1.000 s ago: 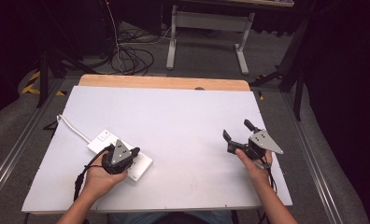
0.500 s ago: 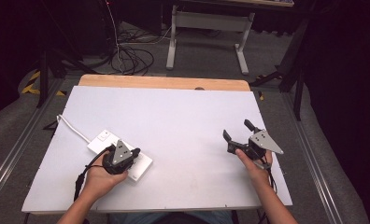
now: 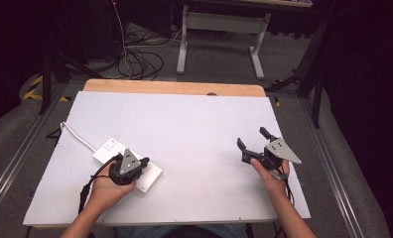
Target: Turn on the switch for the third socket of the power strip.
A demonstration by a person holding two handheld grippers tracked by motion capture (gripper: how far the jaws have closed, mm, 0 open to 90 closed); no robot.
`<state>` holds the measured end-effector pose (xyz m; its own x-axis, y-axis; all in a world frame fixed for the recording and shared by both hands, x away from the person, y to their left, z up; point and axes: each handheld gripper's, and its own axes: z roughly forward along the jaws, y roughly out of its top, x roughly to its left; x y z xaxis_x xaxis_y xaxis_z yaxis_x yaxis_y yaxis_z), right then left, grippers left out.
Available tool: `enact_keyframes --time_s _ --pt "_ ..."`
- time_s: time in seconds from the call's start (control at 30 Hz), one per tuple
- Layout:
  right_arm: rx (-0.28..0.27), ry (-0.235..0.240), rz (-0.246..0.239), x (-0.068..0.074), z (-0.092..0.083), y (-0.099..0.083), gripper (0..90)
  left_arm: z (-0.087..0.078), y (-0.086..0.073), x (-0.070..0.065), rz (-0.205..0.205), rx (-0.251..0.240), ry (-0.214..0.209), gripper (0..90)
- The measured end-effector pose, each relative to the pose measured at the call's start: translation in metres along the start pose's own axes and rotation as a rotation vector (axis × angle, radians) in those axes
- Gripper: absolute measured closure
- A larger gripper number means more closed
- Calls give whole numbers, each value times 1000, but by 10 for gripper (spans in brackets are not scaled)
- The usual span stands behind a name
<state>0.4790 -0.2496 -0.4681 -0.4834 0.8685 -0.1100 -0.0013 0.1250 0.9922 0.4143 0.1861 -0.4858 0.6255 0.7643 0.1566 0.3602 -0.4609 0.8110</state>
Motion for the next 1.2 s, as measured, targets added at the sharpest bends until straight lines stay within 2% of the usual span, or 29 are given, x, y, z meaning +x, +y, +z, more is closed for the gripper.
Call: enact_keyframes --time_s 0.27,0.3,0.37,0.43,0.57,1.2 --pt "-1 2 1 0 0 0 84 0 0 -1 -4 3 -2 900" --pt "-3 1 0 0 0 0 85 1 0 -1 1 13 17 900" --pt "-3 0 0 0 -1 0 85 0 -1 0 -3 15 20 900" --pt "-4 1 2 0 -1 0 85 0 -2 3 -33 9 3 900" --pt "-4 2 1 0 -1 0 85 0 -2 2 -17 6 15 900" --pt "-2 -1 -3 0 -3 1 90 0 -2 1 -14 7 17 900"
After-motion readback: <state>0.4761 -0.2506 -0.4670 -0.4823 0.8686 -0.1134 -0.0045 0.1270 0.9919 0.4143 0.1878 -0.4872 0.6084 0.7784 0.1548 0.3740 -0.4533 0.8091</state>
